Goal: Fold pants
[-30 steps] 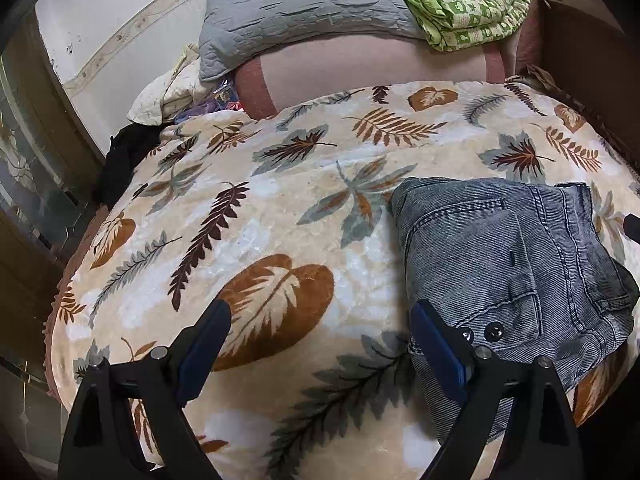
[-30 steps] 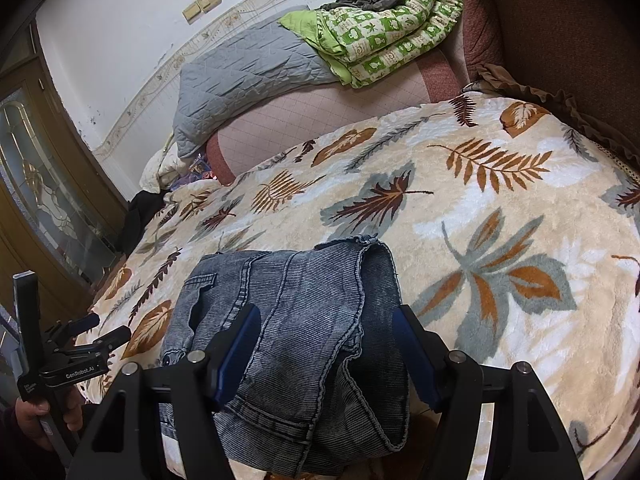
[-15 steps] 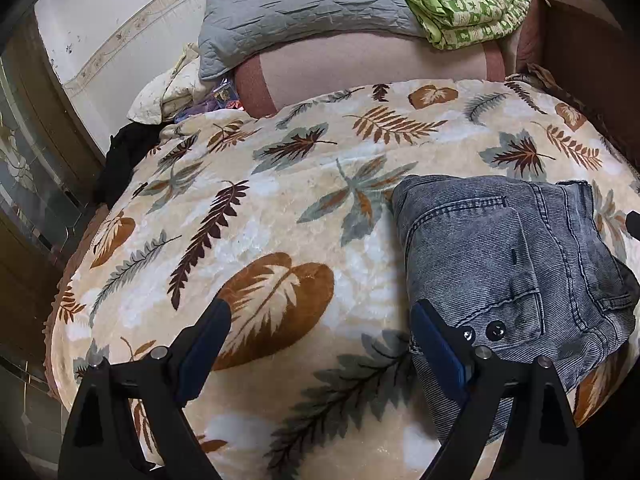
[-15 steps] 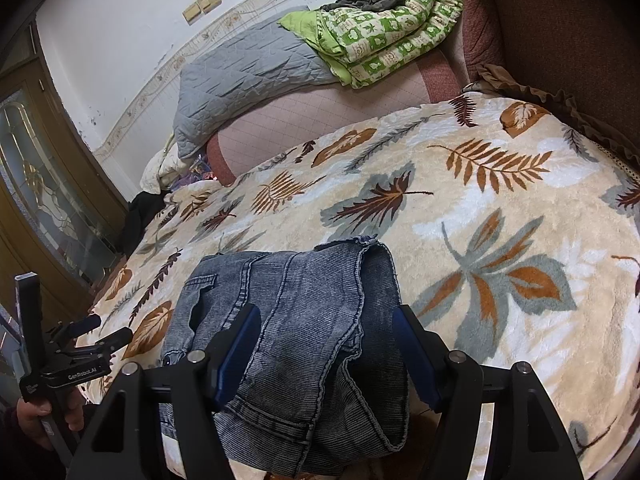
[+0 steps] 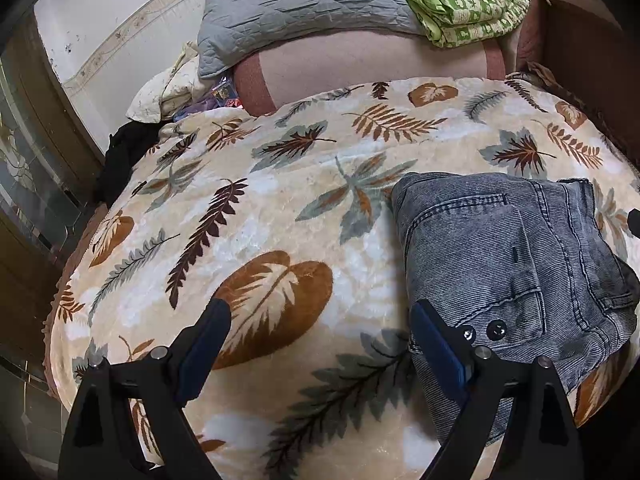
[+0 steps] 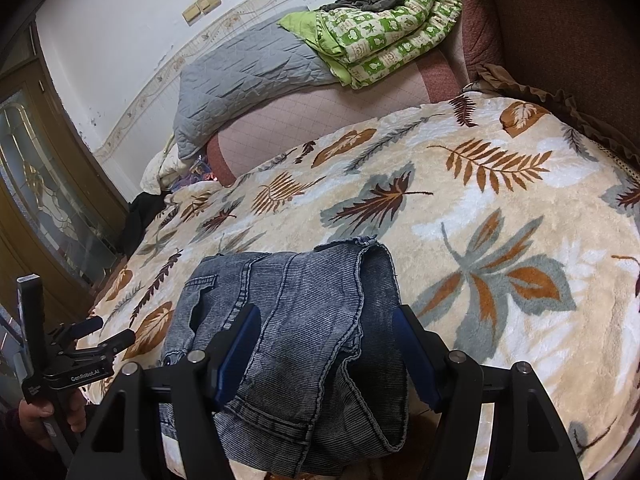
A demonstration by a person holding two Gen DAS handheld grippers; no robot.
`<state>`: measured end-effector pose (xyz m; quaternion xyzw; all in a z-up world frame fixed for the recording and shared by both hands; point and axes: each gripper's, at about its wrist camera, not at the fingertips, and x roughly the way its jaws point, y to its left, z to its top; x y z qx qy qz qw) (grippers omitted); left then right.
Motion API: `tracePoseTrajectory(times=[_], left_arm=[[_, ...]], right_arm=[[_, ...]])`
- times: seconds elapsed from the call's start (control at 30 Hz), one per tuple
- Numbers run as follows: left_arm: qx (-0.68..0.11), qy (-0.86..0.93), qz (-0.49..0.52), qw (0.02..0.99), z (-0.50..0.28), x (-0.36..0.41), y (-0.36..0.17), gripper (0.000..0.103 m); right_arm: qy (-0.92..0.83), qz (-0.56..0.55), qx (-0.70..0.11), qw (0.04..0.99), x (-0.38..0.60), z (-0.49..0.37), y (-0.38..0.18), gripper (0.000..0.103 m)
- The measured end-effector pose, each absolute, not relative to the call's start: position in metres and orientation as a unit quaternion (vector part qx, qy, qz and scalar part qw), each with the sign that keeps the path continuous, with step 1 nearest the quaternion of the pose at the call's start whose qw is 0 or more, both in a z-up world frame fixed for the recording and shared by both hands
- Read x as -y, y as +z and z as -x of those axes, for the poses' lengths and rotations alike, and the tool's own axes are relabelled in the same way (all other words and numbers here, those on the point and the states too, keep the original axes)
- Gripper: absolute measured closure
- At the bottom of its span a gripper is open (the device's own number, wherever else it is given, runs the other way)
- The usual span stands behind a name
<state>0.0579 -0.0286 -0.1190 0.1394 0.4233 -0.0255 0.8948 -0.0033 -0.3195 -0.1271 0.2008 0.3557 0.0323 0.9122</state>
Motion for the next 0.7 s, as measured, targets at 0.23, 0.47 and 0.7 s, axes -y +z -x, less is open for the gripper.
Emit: tracePoseTrajectory(times=[0.23,0.47,0.7], left_arm=[[-0.425,-0.025,-0.141,0.894,-0.0587,0.0297,-0.1224,0.012],[-0.426,-0.026,-0.141,0.893,-0.0593,0.0302,-0.1239,0.012],[-0.428,-0.025,-0.142,0.892,-0.0602,0.0309,-0.125,0.012]], right_arm=[[0.032,-0.201,-0.355,0.912,0.3192,0.0035,-0.1269,0.031],[0.032,-0.201,-0.355,0.912,0.3192,0.0033,-0.1269,0.031],[0.032,-0.202,-0.355,0.912,0.3189,0.0033,-0.1268,0.031]])
